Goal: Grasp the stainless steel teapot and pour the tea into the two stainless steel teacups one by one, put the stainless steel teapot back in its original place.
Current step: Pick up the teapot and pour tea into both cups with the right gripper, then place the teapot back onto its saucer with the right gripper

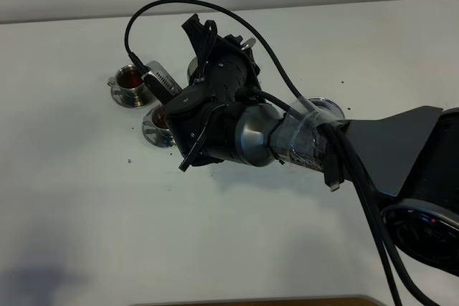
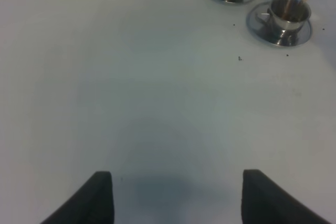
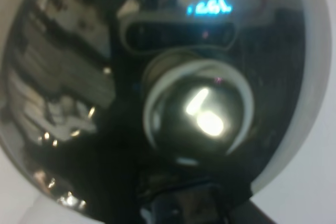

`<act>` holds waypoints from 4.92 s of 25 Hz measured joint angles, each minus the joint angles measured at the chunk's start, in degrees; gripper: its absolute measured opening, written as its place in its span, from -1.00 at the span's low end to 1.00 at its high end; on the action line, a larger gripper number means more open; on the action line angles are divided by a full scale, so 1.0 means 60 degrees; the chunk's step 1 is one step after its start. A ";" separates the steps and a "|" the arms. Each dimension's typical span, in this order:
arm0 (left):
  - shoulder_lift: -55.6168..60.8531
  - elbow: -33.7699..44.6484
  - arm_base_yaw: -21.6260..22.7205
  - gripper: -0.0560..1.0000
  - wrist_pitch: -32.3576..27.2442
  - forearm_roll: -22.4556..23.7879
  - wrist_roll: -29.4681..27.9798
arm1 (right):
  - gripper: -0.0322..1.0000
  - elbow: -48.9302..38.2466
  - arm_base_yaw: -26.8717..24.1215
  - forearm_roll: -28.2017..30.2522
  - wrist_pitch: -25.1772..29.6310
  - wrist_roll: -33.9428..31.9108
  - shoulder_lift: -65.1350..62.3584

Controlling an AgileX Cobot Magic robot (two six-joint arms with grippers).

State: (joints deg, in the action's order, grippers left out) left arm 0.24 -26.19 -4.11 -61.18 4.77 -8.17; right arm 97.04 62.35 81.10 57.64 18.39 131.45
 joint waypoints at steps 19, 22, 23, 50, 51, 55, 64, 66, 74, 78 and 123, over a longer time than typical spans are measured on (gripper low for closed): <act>0.0000 0.0000 0.0000 0.21 0.0000 0.0000 0.0000 | -0.57 0.0000 0.0000 0.0277 0.0108 0.0019 0.0000; 0.0000 0.0000 0.0000 0.21 0.0000 0.0000 0.0000 | -0.57 0.0000 0.0000 0.0277 0.0108 0.0019 0.0000; 0.0000 0.0000 0.0000 0.21 0.0000 0.0000 0.0000 | -0.57 0.0000 0.0000 0.0277 0.0108 0.0019 0.0000; 0.0000 0.0000 0.0000 0.21 0.0000 0.0000 -0.0016 | -0.57 0.0000 0.0010 0.0289 -0.0037 0.0019 0.0000; 0.0000 0.0000 0.0000 0.21 0.0000 0.0000 -0.0016 | -0.57 0.0000 0.0010 0.0294 -0.0037 0.0019 0.0000; 0.0000 0.0000 0.0000 0.21 0.0000 0.0000 -0.0016 | -0.57 0.0000 0.0010 0.0294 -0.0037 0.0019 0.0000; 0.0000 0.0000 0.0000 0.21 0.0000 0.0000 -0.0016 | -0.57 0.0000 0.0010 0.0300 -0.0056 0.0019 0.0000; 0.0000 0.0000 0.0000 0.21 0.0000 0.0000 -0.0016 | -0.57 0.0000 0.0010 0.0263 -0.0099 0.0019 0.0000; 0.0000 0.0000 0.0000 0.21 0.0000 0.0000 -0.0016 | -0.57 0.0000 0.0010 -0.0709 -0.0116 -0.0760 0.0000; 0.0000 0.0000 0.0000 0.21 0.0000 0.0000 0.0003 | -0.57 0.0000 0.0010 -0.1554 -0.0104 -0.1003 -0.0041; 0.0000 0.0000 0.0000 0.21 0.0000 0.0000 -0.0017 | -0.57 0.0000 -0.1166 -1.1435 0.0132 -0.0269 -0.1730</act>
State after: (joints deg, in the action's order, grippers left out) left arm 0.24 -26.19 -4.11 -61.18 4.77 -8.27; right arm 97.04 55.35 12.50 58.43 16.78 121.06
